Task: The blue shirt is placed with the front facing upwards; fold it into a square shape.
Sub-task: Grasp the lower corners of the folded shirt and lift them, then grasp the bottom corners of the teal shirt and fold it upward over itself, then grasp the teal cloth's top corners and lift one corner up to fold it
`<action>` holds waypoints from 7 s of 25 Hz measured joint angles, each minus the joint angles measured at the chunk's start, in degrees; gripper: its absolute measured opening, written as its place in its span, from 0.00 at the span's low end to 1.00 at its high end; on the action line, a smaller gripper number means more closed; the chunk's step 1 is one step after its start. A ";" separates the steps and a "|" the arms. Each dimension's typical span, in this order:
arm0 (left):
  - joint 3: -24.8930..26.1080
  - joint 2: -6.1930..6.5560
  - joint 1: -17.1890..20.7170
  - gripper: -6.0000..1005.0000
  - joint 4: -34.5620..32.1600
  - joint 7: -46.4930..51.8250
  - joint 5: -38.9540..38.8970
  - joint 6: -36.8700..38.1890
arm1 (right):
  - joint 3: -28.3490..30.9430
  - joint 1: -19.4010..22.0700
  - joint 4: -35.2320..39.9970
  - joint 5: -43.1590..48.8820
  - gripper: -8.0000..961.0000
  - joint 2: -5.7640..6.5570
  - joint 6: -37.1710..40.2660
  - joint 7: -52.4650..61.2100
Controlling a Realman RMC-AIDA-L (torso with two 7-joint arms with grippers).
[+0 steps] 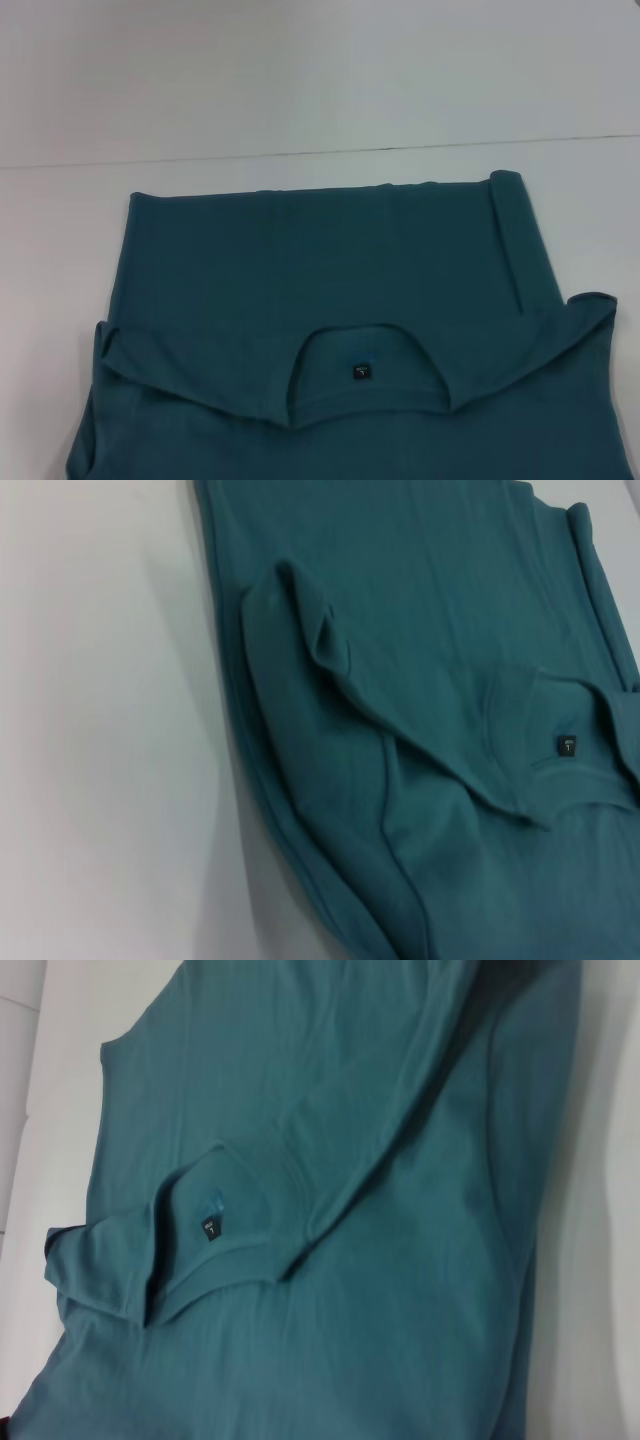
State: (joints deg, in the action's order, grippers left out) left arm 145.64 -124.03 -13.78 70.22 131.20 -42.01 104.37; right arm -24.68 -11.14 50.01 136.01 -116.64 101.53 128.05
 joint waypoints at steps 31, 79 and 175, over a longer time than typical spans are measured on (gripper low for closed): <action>2.37 0.65 -1.28 0.04 -2.84 -0.69 -1.93 3.45 | 3.62 -2.80 -7.59 -2.11 0.01 3.16 3.08 -1.04; 7.99 7.56 -17.34 0.04 -21.35 -0.70 -13.90 -14.67 | 14.83 -13.56 -17.06 -20.21 0.01 6.01 -6.65 4.18; -15.24 2.71 -23.53 0.88 -17.94 15.69 6.89 -39.75 | 0.50 -22.14 -27.05 -36.16 0.80 -3.31 -30.73 -62.64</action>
State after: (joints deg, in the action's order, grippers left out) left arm 130.41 -121.32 -37.31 52.28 146.89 -35.12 64.62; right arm -24.18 -33.28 22.96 99.85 -119.95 70.80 65.41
